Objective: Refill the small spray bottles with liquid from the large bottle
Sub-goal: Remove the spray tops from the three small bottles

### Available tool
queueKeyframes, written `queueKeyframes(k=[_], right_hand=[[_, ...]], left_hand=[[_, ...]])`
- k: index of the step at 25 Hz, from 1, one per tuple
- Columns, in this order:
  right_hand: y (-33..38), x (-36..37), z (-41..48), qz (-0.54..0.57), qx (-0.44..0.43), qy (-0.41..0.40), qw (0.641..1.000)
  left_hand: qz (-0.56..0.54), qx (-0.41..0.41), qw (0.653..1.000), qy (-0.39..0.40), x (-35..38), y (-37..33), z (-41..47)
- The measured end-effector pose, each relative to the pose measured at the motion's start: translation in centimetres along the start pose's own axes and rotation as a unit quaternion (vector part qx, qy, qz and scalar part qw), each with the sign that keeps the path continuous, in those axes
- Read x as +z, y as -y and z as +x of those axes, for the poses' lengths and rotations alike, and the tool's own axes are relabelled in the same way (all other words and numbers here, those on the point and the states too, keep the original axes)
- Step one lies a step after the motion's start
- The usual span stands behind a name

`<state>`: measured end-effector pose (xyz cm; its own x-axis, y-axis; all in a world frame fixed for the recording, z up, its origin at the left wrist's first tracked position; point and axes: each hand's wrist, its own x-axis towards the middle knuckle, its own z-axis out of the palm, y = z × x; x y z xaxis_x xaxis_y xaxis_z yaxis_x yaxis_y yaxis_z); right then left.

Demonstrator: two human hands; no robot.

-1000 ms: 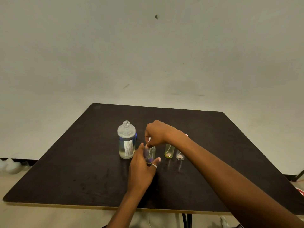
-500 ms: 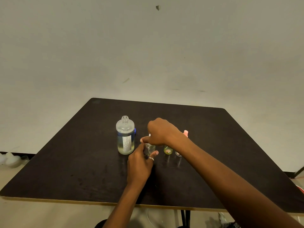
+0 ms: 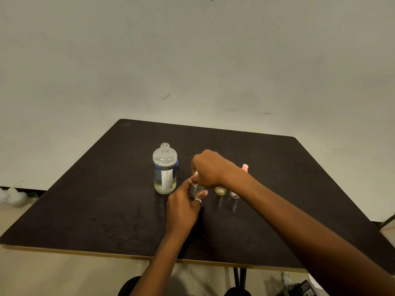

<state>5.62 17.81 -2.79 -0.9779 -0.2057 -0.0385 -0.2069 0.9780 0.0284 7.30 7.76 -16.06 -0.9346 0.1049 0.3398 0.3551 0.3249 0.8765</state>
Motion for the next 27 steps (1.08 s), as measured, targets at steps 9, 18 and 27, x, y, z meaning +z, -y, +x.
queueKeyframes(k=[9,18,27], right_hand=[[-0.3,-1.3,-0.6,0.02,-0.079,0.042,0.996],[0.7,-1.3,-0.3,-0.037,0.031,-0.017,0.999],[0.2,-1.5,-0.2,0.032,-0.048,0.036,0.998]], left_hand=[[0.002,-0.002,1.0,-0.002,0.0,-0.2,0.0],[-0.004,0.008,1.0,-0.005,0.0,0.1,0.0],[0.0,0.011,1.0,-0.005,0.0,-0.1,0.0]])
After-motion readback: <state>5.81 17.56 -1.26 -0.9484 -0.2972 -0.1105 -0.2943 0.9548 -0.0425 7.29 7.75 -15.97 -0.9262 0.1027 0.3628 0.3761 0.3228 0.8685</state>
